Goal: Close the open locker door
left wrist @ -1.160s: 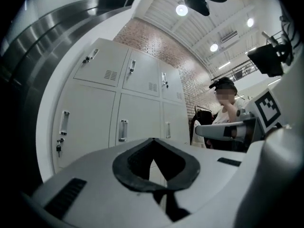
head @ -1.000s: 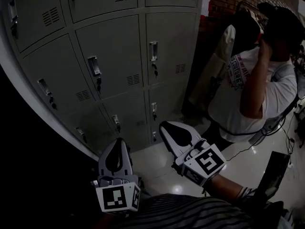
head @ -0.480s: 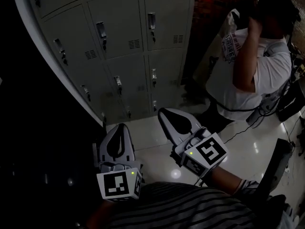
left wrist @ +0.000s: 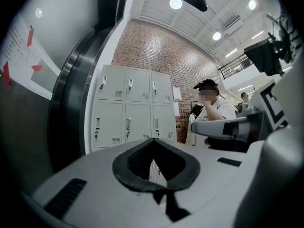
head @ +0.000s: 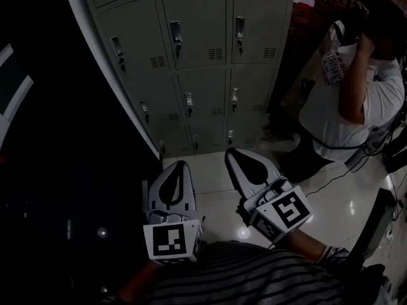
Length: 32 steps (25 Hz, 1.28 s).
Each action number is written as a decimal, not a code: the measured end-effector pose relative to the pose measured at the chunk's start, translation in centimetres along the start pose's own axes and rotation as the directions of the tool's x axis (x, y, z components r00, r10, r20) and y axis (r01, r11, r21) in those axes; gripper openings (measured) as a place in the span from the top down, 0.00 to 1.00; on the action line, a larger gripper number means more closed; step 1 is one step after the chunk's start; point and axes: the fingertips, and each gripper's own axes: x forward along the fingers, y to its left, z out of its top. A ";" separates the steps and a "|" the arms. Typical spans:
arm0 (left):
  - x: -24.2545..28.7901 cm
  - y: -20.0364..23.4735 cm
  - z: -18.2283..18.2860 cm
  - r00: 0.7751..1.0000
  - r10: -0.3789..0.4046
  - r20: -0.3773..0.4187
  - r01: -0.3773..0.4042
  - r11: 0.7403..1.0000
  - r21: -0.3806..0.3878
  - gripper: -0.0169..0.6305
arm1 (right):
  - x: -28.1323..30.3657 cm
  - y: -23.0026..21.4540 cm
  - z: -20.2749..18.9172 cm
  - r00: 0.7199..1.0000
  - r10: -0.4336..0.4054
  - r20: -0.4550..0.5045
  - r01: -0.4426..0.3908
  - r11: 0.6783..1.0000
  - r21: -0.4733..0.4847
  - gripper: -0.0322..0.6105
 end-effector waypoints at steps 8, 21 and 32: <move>-1.1 3.0 -0.1 0.999 -0.033 0.004 0.033 0.999 -0.013 0.97 | 2.1 3.5 -1.1 0.999 -0.013 -0.038 0.012 1.000 -0.028 0.95; -1.0 3.1 -0.4 0.997 -0.078 0.025 0.078 0.997 -0.026 0.97 | 2.7 4.3 -1.4 0.998 -0.042 -0.039 0.040 0.998 -0.057 0.95; -0.9 3.7 0.1 0.996 -0.077 0.039 0.078 0.997 -0.025 0.97 | 3.4 4.7 -1.3 0.998 -0.042 -0.042 0.039 0.996 -0.081 0.95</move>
